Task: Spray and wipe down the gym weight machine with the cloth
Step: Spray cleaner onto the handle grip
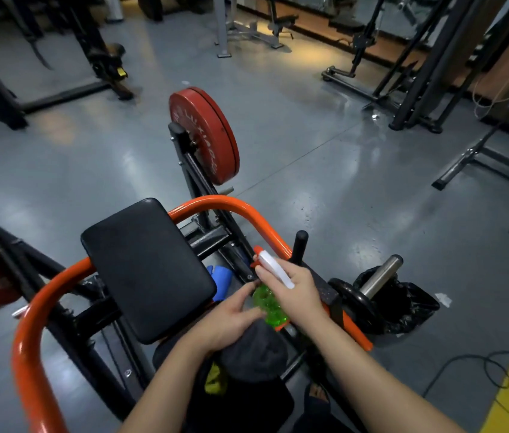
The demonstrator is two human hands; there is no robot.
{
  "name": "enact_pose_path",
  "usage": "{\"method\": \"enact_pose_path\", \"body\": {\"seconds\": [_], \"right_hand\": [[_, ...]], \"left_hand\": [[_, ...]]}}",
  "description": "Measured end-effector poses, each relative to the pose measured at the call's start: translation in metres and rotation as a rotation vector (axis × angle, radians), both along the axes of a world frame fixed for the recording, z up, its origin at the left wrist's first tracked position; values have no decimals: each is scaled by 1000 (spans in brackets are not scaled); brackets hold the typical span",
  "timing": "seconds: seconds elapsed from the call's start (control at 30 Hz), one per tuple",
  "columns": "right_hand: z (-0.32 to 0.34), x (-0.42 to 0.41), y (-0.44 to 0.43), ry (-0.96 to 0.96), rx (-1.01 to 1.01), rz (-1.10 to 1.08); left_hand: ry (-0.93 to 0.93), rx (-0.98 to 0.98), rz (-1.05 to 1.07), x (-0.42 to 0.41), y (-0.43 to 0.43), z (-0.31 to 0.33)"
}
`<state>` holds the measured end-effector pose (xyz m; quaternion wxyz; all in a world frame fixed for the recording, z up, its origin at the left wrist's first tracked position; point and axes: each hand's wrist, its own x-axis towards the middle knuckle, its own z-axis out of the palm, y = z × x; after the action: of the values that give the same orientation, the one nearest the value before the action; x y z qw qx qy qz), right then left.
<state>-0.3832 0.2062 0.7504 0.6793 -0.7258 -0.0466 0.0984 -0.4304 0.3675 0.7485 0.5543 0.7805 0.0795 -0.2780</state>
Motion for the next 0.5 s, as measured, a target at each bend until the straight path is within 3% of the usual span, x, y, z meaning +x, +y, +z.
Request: {"method": "enact_pose_path", "body": {"seconds": [0.1,0.27,0.5], "right_hand": [[20,5,19,-51,-4,60],[29,7,35,-125,-204,233],[29,21,33,-86,-452,336]], "left_hand": [[-82,7,49,6,-4,4],[-191,121,126,16,2,1],[-146,-53,351,16,-18,-10]]}}
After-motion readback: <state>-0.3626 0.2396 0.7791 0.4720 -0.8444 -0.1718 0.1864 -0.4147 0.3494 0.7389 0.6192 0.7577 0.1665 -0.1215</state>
